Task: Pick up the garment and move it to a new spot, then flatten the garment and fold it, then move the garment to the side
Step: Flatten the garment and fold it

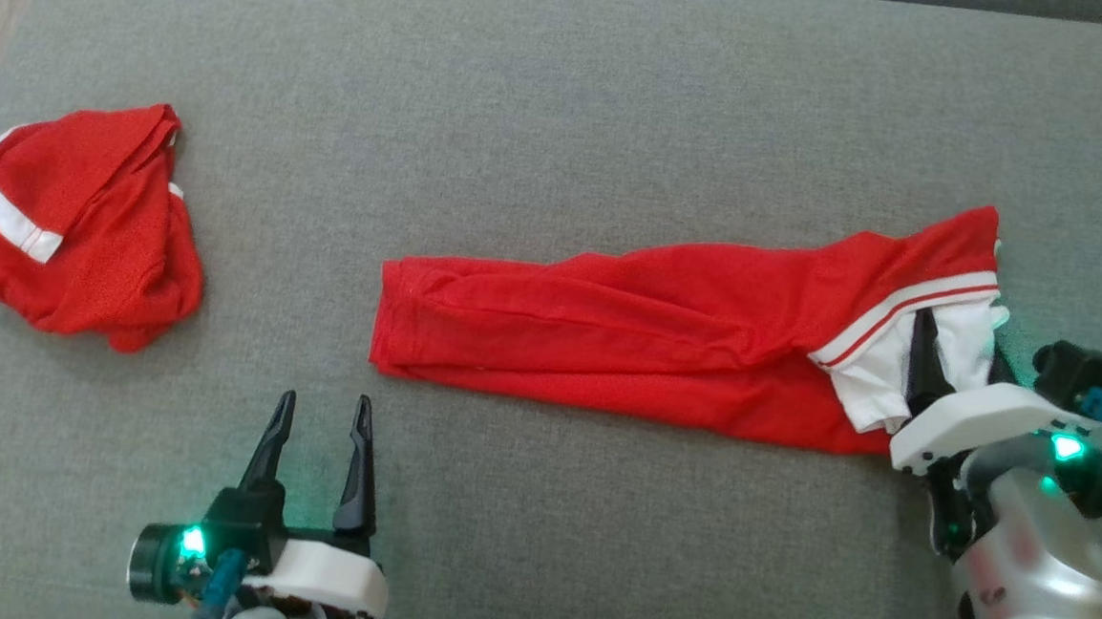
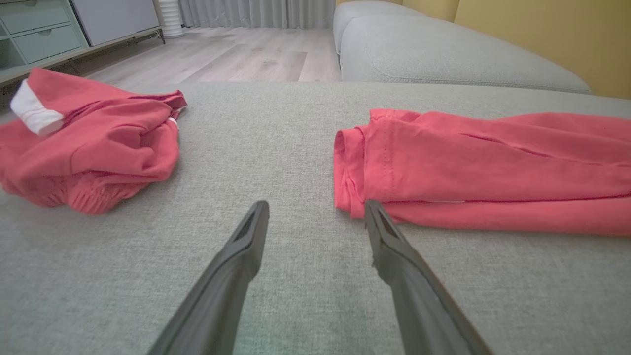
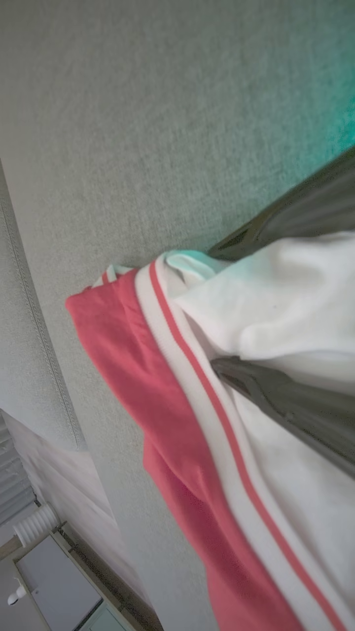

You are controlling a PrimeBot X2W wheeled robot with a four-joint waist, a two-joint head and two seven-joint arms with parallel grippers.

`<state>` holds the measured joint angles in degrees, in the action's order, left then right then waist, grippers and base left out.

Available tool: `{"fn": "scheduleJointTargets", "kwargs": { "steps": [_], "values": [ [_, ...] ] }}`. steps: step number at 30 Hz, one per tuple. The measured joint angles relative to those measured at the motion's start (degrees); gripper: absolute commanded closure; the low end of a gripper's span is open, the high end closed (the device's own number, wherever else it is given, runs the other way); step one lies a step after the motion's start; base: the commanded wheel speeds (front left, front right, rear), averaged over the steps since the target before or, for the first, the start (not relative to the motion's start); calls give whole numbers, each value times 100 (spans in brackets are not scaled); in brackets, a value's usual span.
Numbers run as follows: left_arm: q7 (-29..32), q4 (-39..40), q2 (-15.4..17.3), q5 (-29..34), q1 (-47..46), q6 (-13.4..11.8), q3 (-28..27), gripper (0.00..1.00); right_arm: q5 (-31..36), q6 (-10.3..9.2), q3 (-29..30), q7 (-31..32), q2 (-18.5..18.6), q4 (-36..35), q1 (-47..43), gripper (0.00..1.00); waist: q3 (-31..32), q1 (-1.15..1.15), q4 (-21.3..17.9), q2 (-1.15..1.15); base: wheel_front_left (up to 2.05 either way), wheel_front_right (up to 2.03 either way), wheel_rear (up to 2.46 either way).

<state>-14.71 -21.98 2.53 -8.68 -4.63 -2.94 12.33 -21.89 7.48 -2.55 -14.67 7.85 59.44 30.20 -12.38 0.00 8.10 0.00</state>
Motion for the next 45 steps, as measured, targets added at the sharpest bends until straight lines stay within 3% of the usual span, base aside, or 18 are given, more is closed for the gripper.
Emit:
{"fn": "scheduleJointTargets", "kwargs": {
  "steps": [6,13,17,20,28,37,38,39,45],
  "values": [
    [0,-3,2,-40,35,44,42,0,-539,0,-298,5,90,-118,-181,100,168,0,-93,0,0,0,0],
    [0,-13,3,-103,136,53,54,0,-453,0,176,7,564,-745,-413,100,448,0,-392,0,0,0,0],
    [0,-91,4,-202,187,69,122,0,-365,0,36,5,468,-1363,-414,100,572,0,-527,0,0,0,0],
    [-1,-140,7,-205,187,99,241,0,-415,0,-416,5,249,-1788,-452,100,618,0,-511,0,0,0,0],
    [0,-334,9,-243,215,148,466,0,-1283,0,-1922,121,-261,-2147,-740,100,700,0,38,0,0,0,0],
    [0,-435,12,-224,287,204,627,0,-1715,0,-2474,152,-382,-1753,-632,100,771,0,1010,0,0,0,0],
    [0,-460,14,-223,290,220,627,0,-1738,0,-2490,148,-382,-1669,-586,35,779,0,1130,0,0,0,0],
    [0,-468,18,-223,300,223,634,0,-1814,0,-2533,136,-378,-1628,-547,0,786,0,1247,0,0,0,0],
    [0,-464,25,-216,467,208,576,0,-2290,0,-2983,48,-432,-2075,-416,0,856,-1,1572,0,0,0,0]
  ]
}}
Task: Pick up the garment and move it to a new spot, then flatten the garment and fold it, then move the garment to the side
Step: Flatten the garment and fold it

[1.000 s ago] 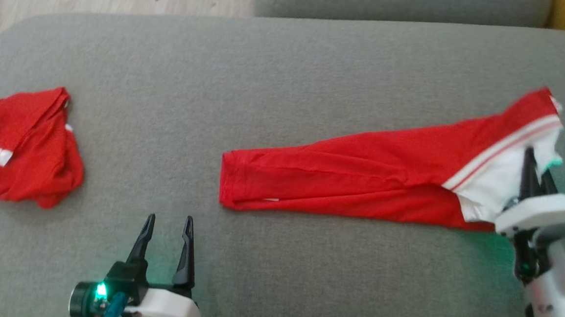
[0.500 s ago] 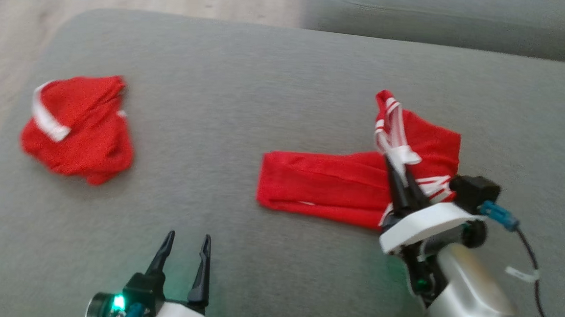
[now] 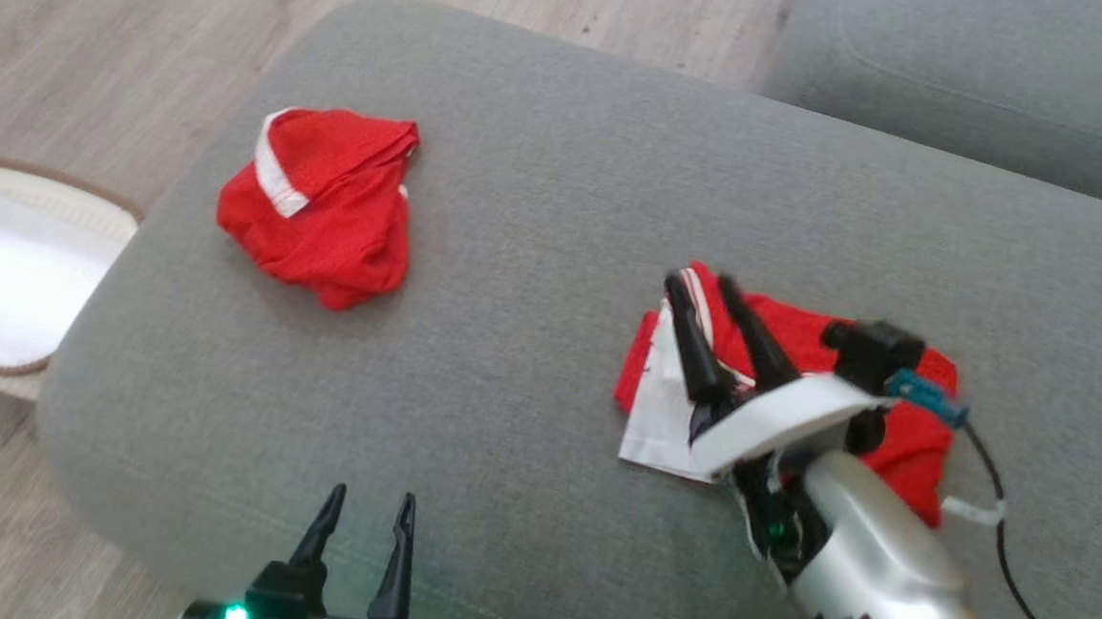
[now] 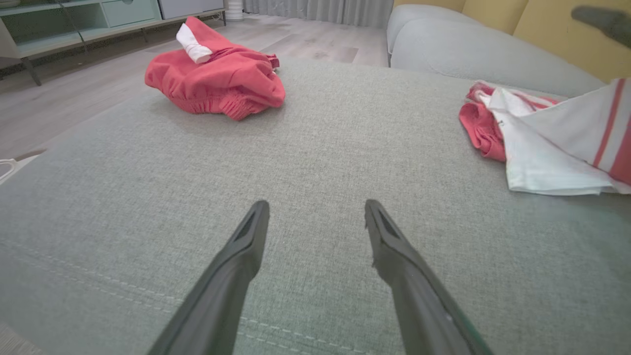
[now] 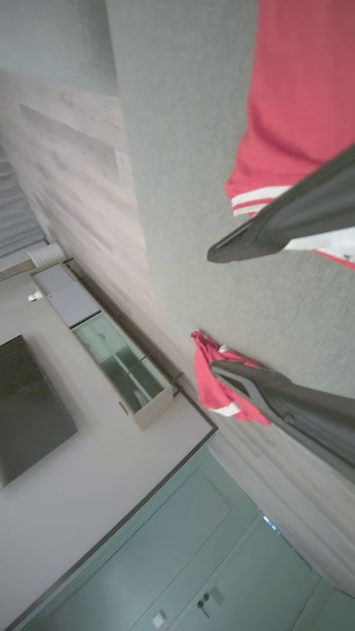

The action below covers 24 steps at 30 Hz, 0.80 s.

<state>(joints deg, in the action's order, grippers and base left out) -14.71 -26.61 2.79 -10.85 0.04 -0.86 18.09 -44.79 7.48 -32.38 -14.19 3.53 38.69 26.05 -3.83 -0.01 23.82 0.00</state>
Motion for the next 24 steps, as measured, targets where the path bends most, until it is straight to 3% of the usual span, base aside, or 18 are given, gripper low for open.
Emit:
{"fn": "scheduleJointTargets", "kwargs": {
  "steps": [2,6,14,24],
  "values": [
    [0,48,0,0,14,-26,-56,0,90,0,216,-1,-36,-287,10,0,18,0,-101,0,0,0,0],
    [0,216,1,24,-25,-94,-178,0,878,0,1112,-2,-30,-677,-113,0,35,1,-461,0,0,0,0],
    [0,328,-1,42,-213,-196,-376,0,2190,0,2586,-3,-33,-821,-1114,0,63,1,-1252,0,0,0,0],
    [0,408,-11,330,-108,-325,-800,0,2886,0,3051,-3,-44,-920,-1765,0,222,1,-2001,0,0,0,0]
  ]
}}
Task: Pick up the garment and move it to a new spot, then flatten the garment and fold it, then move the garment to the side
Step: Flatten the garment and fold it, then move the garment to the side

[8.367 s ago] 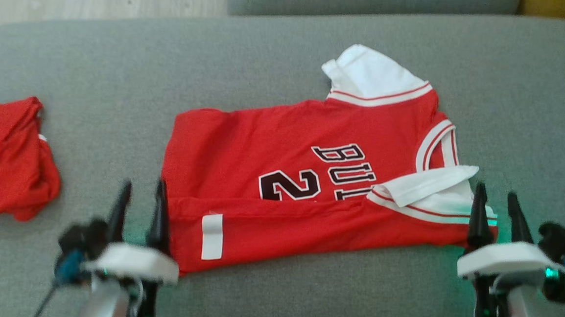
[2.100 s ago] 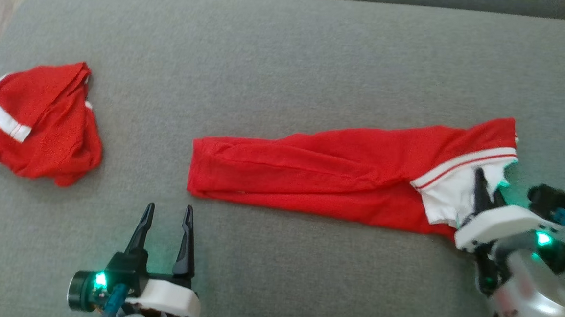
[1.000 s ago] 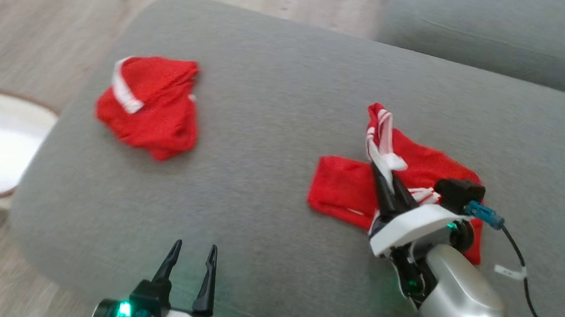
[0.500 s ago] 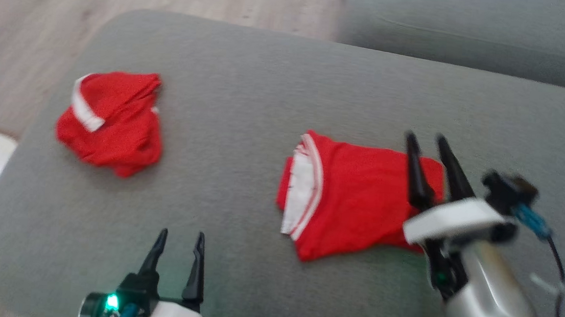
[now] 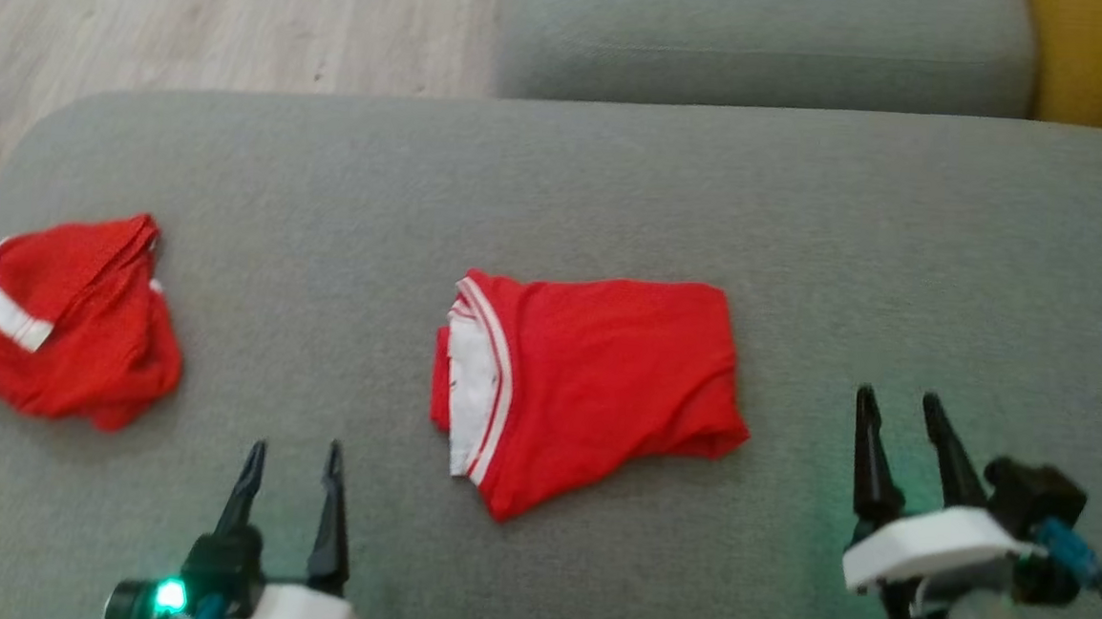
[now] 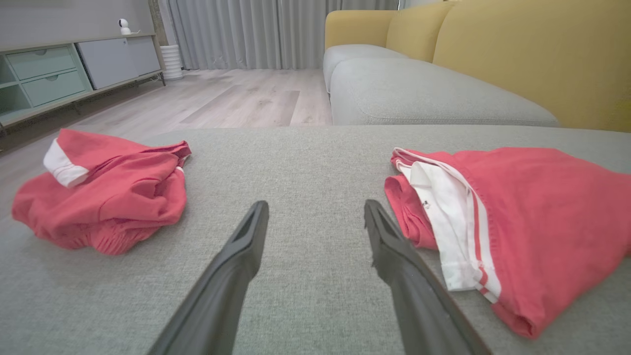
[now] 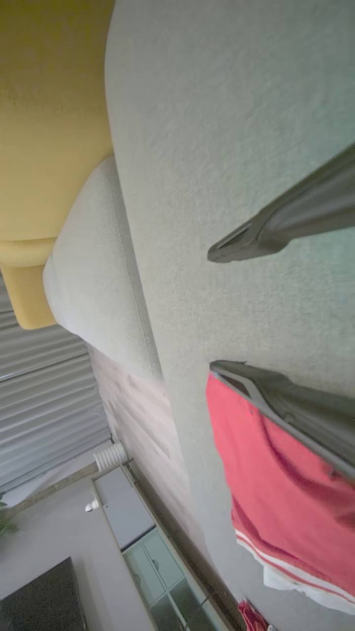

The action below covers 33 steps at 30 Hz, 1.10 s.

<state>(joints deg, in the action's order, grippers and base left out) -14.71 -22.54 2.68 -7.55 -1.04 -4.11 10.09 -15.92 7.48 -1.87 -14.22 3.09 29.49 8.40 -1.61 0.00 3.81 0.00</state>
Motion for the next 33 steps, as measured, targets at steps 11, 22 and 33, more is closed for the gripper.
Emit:
{"fn": "scheduleJointTargets", "kwargs": {
  "steps": [11,22,33],
  "values": [
    [0,111,3,54,535,-22,-225,0,-36,0,-199,0,-29,33,-346,0,225,-1,-301,0,0,0,0],
    [0,112,4,54,466,60,-23,0,-523,0,-633,0,-34,343,-107,0,39,0,95,0,0,0,0],
    [0,100,4,56,113,189,291,0,-880,0,-671,0,-30,1670,1181,0,-368,1,818,0,0,0,0]
  ]
}}
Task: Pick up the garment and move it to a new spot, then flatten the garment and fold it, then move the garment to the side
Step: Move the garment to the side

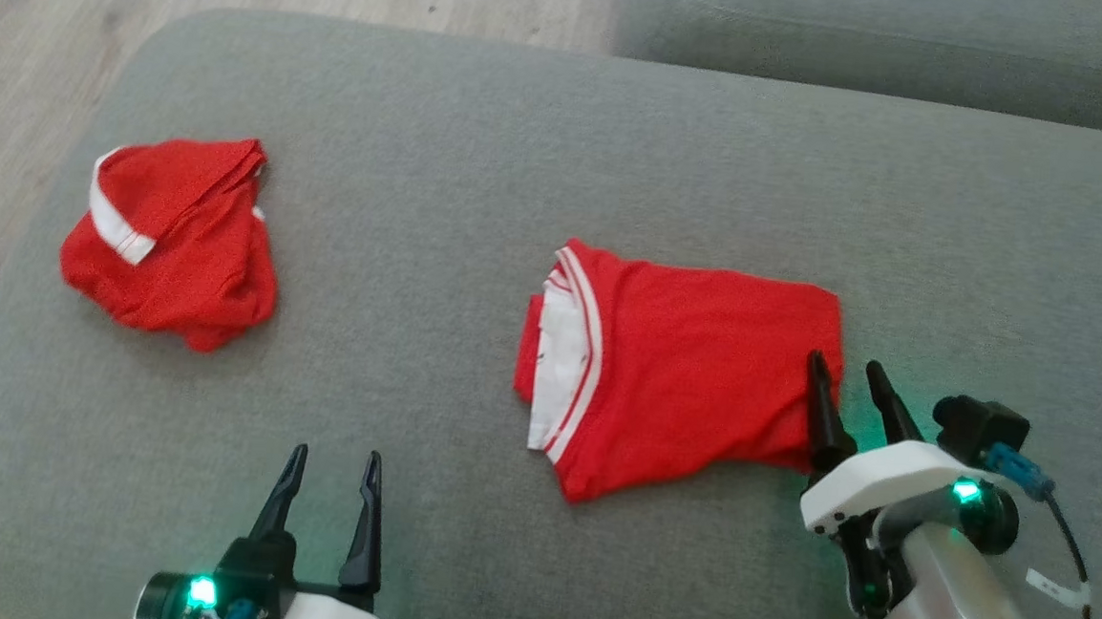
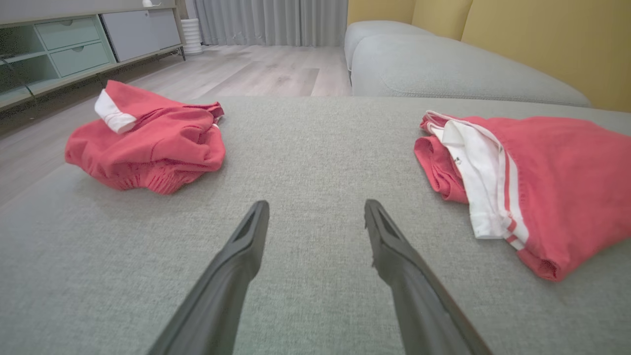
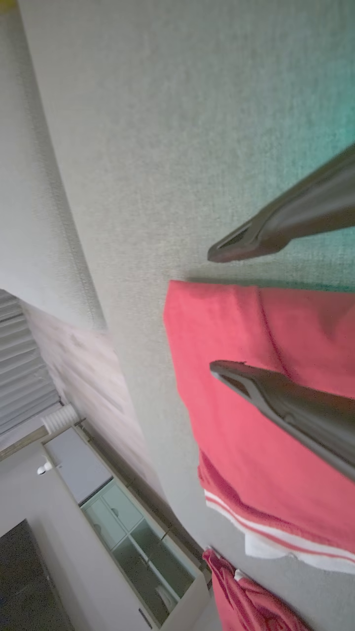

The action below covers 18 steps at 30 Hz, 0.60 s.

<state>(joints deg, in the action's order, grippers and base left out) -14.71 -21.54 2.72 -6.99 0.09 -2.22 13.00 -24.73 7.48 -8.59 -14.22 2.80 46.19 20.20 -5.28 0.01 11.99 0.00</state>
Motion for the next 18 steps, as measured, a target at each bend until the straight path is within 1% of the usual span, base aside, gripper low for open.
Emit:
{"fn": "scheduleJointTargets", "kwargs": {
  "steps": [5,8,10,11,12,13,16,18],
  "values": [
    [0,-43,0,0,-1,29,-3,0,-90,0,-102,-65,5,851,242,0,-170,0,231,0,0,0,0],
    [0,-44,0,0,-3,29,-4,0,-357,0,-366,-91,55,1017,417,0,-229,0,286,0,0,0,0],
    [0,-44,0,1,-17,30,-5,0,-609,0,-639,-100,127,1006,476,0,-252,0,281,0,0,0,0],
    [0,-44,0,1,-27,30,-5,0,-705,0,-768,-100,151,1007,498,25,-257,0,272,0,0,0,0],
    [0,-44,0,1,-38,31,-5,0,-792,0,-889,-100,162,1004,513,73,-257,0,258,0,0,0,0],
    [0,-47,-1,1,-51,32,-4,0,-876,0,-999,-100,159,1004,521,100,-254,0,242,0,0,0,0],
    [0,-52,-1,0,-115,62,-2,0,-926,0,-1055,-97,141,970,524,100,-223,0,171,0,0,0,0],
    [0,-51,-1,0,-110,77,4,0,-750,0,-859,-62,92,889,514,100,-188,0,85,0,0,0,0]
  ]
}}
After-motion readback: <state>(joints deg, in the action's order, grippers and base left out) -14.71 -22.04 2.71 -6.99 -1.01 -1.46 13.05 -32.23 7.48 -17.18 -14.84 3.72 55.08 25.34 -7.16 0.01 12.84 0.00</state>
